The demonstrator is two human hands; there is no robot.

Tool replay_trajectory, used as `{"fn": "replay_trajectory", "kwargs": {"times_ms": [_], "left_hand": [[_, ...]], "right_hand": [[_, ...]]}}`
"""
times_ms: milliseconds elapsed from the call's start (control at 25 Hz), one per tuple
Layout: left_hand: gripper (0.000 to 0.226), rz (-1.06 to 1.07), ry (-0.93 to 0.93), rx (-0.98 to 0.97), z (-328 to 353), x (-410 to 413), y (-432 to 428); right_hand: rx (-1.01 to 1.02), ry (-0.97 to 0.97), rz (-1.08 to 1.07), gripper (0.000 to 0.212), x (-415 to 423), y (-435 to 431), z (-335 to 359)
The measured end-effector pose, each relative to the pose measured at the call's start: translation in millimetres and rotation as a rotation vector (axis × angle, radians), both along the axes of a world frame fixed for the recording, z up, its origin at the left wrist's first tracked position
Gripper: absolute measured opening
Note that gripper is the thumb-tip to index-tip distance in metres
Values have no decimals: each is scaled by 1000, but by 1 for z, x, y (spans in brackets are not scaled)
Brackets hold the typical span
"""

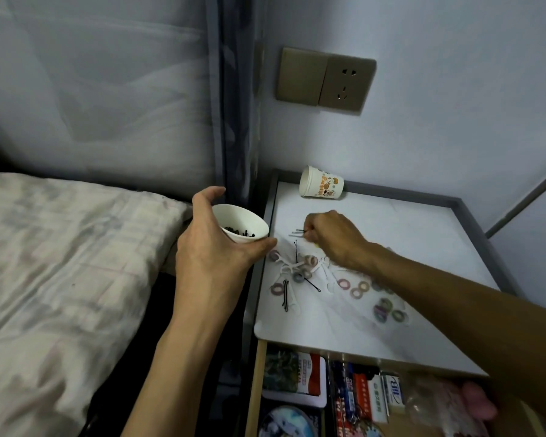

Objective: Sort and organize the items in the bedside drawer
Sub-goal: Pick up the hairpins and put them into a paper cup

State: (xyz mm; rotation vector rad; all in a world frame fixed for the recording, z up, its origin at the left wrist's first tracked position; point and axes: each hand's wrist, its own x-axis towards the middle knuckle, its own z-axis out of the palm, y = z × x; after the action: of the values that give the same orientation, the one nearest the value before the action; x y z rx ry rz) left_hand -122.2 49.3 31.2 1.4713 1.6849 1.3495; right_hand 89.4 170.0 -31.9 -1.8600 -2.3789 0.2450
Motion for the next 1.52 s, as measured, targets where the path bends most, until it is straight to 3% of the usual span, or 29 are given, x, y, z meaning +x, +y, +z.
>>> {"fn": "replay_trajectory", "kwargs": {"times_ms": [120, 200, 360, 480, 560, 720, 840, 960, 1040, 1240, 1520], "left_hand": [[87, 4, -9, -13, -1, 1, 2], [88, -5, -2, -18, -1, 4, 1], [90, -43, 13, -22, 0, 11, 0], [90, -85, 19, -18, 3, 16, 1], [88, -120, 8, -14, 4, 19, 0], [90, -73, 8, -12, 5, 15, -2], [90, -26, -1, -20, 2, 8, -2], [90, -25, -2, 2, 2, 5, -4], [90, -24, 3, 9, 2, 3, -2], [90, -17, -10, -1, 0, -1, 1], [90, -28, -6, -11, 0, 4, -2]], "right_hand": [[-33, 259, -31, 9, 9, -4, 37], [20, 329, 64, 8, 8, -7, 69], [42, 336, 391, 16, -20, -28, 127], [6, 154, 648, 17, -53, -50, 140], [-8, 107, 709, 17, -62, -54, 138], [52, 423, 450, 19, -34, -32, 119], [-9, 267, 257, 16, -10, -16, 67], [-75, 68, 267, 23, -5, -10, 7], [-78, 49, 283, 21, -7, -7, -9], [-136, 66, 322, 13, -2, 0, -4], [-139, -81, 410, 14, -1, -3, 0]]}}
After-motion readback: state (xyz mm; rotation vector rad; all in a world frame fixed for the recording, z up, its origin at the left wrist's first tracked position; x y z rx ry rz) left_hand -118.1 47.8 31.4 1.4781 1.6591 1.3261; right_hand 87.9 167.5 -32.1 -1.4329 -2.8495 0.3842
